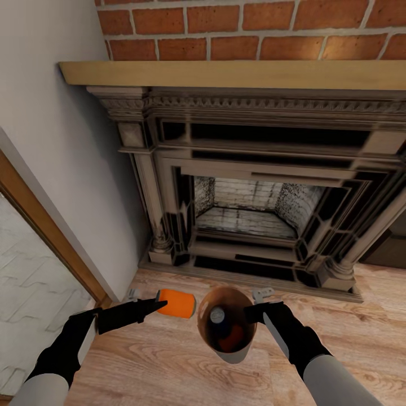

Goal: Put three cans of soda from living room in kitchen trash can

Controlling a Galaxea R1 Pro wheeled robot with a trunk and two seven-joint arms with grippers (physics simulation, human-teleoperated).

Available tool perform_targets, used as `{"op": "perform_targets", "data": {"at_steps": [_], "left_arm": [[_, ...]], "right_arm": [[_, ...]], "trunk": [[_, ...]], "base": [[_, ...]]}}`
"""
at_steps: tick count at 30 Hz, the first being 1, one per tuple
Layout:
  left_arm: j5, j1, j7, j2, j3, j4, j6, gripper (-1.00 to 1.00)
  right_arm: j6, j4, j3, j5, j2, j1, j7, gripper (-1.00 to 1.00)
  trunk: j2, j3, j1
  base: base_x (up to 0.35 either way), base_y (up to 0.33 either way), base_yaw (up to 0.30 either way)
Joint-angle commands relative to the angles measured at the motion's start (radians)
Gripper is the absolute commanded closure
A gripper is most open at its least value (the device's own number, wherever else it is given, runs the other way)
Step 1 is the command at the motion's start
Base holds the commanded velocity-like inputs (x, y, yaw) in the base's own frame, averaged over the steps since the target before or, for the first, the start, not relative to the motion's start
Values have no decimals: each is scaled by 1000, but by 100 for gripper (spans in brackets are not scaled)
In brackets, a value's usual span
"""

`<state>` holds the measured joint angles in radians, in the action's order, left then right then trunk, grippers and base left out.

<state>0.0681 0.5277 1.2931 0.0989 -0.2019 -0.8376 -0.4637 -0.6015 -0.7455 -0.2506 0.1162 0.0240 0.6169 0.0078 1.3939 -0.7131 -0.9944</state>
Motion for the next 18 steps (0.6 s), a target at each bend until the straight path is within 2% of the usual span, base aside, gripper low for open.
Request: {"op": "perform_targets", "data": {"at_steps": [1,7,14,18], "left_arm": [[-1,0,0,-8,0,0,2,100],[-1,0,1,-33,3,0,1,100],[-1,0,2,-42,39,-44,-69,100],[-1,0,2,-64,50,-55,-79,100]], "right_arm": [[1,4,1,10,-1,5,6,100],[1,21,1,10,-2,14,6,100],[2,34,1,10,-2,19,5,100],[2,36,1,10,-5,20,5,100]], "trunk": [[0,0,0],[0,0,0],[0,0,0],[0,0,0]], "base": [[0,0,0],[0,0,0],[0,0,0],[0,0,0]]}}
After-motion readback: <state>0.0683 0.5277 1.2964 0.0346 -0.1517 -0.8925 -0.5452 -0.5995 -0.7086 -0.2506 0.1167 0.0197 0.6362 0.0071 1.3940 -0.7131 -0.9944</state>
